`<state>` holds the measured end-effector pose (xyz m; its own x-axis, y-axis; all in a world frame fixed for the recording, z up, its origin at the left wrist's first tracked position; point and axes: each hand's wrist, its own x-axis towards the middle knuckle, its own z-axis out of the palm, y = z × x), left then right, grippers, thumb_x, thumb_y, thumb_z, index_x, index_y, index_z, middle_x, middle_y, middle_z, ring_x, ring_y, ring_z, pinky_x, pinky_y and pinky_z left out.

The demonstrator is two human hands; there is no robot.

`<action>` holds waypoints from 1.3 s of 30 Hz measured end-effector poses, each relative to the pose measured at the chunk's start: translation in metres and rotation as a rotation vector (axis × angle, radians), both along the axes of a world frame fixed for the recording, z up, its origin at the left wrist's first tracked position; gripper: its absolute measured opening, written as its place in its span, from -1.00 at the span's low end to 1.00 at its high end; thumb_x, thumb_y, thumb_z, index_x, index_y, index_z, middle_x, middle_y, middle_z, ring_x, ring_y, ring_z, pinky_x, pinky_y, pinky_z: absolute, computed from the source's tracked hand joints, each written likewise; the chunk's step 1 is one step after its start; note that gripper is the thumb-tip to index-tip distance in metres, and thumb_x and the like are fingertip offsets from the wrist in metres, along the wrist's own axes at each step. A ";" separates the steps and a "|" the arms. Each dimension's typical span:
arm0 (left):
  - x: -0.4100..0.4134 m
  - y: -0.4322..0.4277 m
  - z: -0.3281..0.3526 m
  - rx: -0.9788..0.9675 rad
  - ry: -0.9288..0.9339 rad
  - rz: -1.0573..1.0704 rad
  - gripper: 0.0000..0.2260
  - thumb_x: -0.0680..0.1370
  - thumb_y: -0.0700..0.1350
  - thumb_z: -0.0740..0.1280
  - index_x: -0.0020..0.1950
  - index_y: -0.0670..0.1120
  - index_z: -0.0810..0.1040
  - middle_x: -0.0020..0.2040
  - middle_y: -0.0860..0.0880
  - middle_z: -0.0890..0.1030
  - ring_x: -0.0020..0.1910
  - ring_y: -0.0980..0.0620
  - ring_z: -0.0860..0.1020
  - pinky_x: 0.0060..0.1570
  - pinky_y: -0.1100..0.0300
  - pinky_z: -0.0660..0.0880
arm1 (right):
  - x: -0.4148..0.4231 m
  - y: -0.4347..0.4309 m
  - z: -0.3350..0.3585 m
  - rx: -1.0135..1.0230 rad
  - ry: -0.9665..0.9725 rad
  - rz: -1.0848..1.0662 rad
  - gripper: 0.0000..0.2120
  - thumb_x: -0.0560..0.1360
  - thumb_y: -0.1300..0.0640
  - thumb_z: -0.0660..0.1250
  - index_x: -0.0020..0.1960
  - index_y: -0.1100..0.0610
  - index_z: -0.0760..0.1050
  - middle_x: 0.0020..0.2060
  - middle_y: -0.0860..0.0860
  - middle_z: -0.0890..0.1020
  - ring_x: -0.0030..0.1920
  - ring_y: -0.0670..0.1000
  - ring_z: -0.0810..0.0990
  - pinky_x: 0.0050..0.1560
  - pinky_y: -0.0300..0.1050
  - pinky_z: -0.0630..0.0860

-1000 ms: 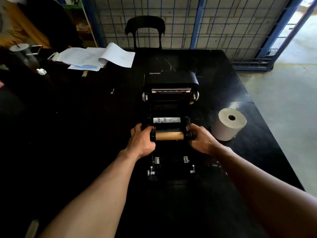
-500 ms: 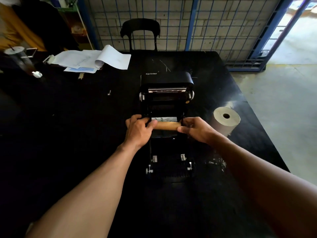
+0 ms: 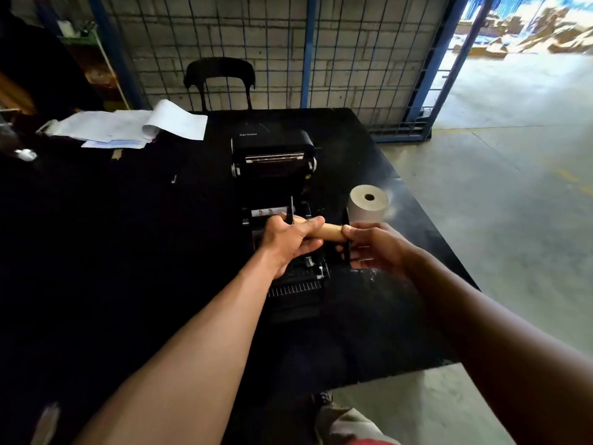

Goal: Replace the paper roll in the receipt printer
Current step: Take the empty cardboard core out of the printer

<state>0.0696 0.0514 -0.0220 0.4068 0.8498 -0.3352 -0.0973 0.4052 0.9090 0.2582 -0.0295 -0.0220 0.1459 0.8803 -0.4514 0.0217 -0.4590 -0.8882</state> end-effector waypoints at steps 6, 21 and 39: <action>0.039 -0.049 -0.029 -0.095 0.003 -0.044 -0.62 0.46 -0.21 0.50 0.14 -0.37 0.48 0.10 -0.31 0.59 -0.01 -0.18 0.66 -0.28 0.22 0.62 | 0.051 -0.061 -0.029 -0.157 0.130 -0.064 -0.75 0.64 0.04 0.28 0.22 0.13 0.60 -0.09 0.11 0.72 -0.21 -0.02 0.67 -0.08 -0.03 0.56; 0.129 -0.106 -0.088 -0.333 0.151 0.098 -0.76 0.46 -0.17 0.50 0.02 -0.27 0.59 -0.15 -0.22 0.67 -0.31 -0.05 0.67 -0.38 0.25 0.62 | 0.148 -0.115 -0.116 -0.476 -0.896 -0.073 -0.55 0.44 -0.17 0.48 0.11 0.11 0.45 0.14 0.18 0.62 0.16 0.25 0.60 -0.07 -0.04 0.41; 0.148 -0.105 -0.107 -0.491 0.029 0.203 -0.77 0.46 -0.14 0.50 0.02 -0.24 0.60 -0.08 -0.22 0.68 -0.26 -0.03 0.70 -0.38 0.25 0.60 | 0.149 -0.095 -0.111 -0.253 -0.114 -0.187 -0.57 0.48 -0.29 0.39 0.04 0.06 0.67 -0.24 -0.05 0.64 -0.32 -0.08 0.52 -0.33 -0.16 0.45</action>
